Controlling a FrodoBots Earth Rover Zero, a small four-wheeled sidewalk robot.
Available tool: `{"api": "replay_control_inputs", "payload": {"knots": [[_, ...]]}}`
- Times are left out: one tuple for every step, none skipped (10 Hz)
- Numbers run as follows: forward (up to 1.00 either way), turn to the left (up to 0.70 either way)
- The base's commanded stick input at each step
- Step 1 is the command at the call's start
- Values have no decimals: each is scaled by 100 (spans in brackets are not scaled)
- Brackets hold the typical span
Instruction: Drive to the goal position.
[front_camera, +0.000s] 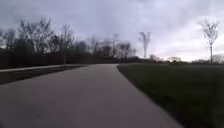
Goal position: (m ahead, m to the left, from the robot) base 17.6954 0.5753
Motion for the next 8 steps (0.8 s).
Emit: {"api": "replay_control_inputs", "payload": {"knots": [[100, 0], [100, 0], [100, 0], [100, 0], [100, 0], [100, 0], [100, 0], [100, 0]]}}
